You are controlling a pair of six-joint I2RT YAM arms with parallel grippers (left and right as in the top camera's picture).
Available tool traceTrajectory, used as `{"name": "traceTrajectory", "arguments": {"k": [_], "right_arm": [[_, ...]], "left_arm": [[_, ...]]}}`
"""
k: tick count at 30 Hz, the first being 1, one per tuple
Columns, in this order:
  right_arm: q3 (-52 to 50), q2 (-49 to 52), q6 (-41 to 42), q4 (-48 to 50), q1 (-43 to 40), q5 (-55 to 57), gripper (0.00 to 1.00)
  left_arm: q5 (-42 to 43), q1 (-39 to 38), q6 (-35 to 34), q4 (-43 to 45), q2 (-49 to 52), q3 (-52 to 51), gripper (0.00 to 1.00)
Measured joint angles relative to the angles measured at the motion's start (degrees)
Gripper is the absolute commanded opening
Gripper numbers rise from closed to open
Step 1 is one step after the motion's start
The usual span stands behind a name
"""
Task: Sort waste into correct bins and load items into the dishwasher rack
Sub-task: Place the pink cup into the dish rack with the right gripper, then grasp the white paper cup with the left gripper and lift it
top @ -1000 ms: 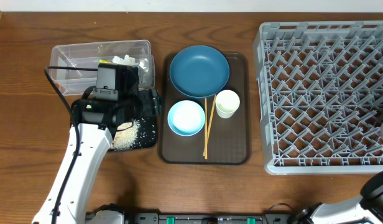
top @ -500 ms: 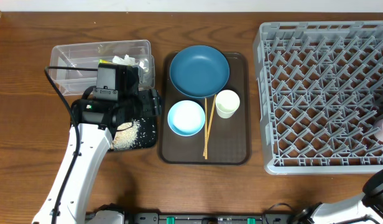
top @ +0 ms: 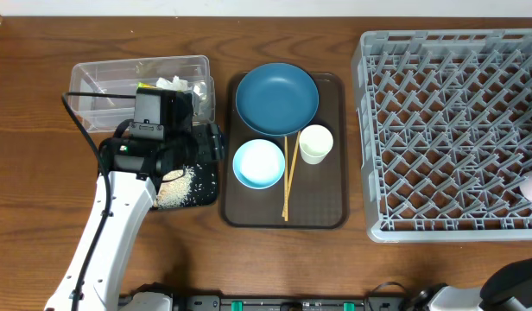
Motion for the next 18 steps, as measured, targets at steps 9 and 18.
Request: {"name": "traceTrajectory", "arguments": {"k": [9,18], "right_arm": [[-0.04,0.0,-6.84,-4.9,9.42,-14.4,0.99],[-0.07,0.0,-8.68,-7.67,20.44,-10.82,0.99]], "left_arm": [[0.04,-2.89,0.0,4.74,0.39,0.0,0.74],[0.07,-12.87,-0.26,20.5,6.47,0.07,0.74]]}}
